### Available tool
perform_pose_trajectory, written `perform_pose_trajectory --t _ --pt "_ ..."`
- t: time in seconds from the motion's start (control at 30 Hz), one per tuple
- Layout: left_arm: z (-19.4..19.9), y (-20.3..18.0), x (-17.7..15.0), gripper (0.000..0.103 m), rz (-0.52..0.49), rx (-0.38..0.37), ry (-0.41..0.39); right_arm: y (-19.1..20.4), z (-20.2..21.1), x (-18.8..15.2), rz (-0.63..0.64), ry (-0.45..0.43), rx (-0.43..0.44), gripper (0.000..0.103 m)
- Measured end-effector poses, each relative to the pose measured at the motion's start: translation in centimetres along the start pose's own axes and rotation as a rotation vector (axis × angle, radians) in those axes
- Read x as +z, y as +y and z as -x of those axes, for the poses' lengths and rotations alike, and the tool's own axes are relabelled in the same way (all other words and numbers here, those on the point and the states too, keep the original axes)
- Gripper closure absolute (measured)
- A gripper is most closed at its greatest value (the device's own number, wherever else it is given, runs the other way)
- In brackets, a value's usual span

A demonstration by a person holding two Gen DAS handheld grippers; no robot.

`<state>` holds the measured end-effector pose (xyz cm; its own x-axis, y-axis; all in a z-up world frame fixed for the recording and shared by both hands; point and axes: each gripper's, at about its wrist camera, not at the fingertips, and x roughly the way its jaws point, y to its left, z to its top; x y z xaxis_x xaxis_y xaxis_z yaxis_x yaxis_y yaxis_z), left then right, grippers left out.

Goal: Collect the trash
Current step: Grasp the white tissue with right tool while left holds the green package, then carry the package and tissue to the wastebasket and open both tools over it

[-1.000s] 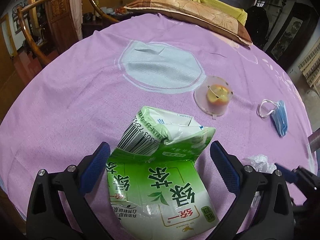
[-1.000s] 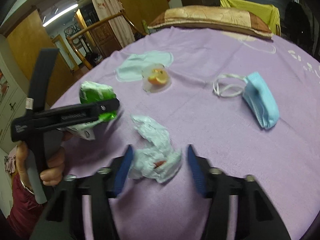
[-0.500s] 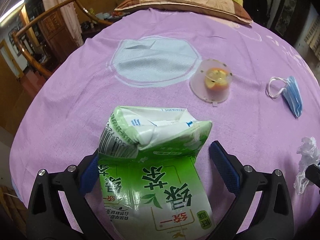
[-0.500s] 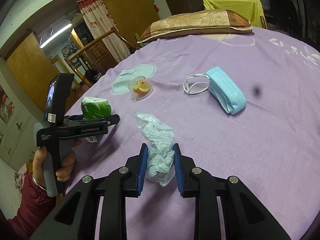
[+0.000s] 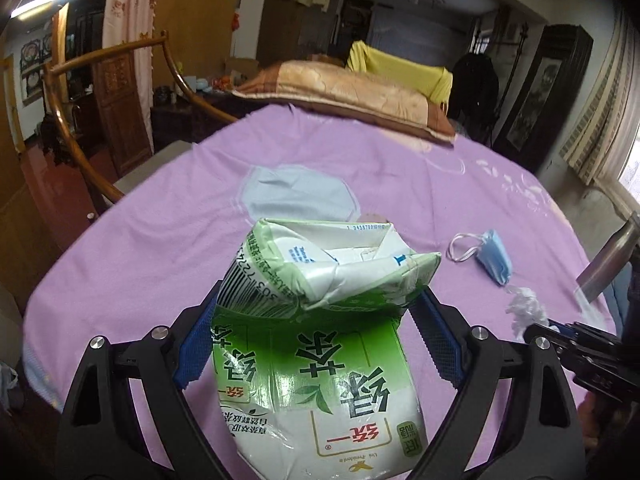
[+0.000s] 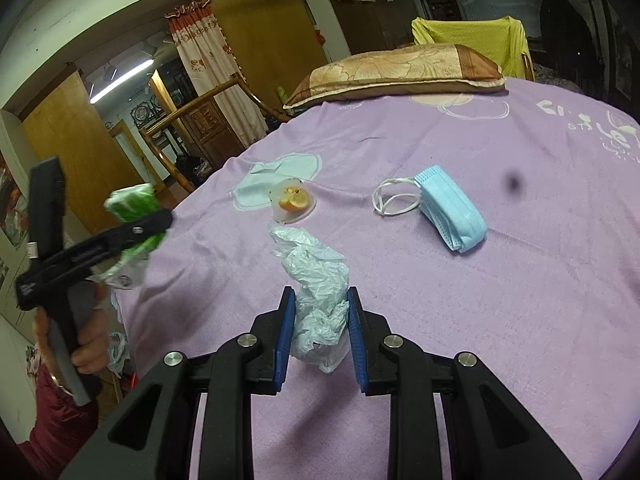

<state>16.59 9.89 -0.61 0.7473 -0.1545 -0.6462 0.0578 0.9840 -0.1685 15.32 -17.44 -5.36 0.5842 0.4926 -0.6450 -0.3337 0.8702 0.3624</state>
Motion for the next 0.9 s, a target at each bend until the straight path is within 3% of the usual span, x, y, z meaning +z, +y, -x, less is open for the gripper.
perform_pose_trajectory --t 0.23,0.5,0.7,0.9 --pt "8.1 4.3 -2.4 0.017 0.049 0.067 -0.064 -0.1 1.0 -0.4 -0.002 -0.047 0.019 0.077" --pt "14.8 13.3 -9.3 0.017 0.167 0.234 -0.057 2.1 2.1 -1.3 0.015 -0.053 0.044 0.077" --pt "13.9 19.6 -15.7 0.017 0.259 0.288 0.047 7.1 1.6 -1.6 0.1 -0.029 0.068 0.077" --pt "8.7 23.2 -20.3 0.009 0.276 0.363 0.221 13.0 -0.8 -2.1 0.188 0.032 0.112 0.077"
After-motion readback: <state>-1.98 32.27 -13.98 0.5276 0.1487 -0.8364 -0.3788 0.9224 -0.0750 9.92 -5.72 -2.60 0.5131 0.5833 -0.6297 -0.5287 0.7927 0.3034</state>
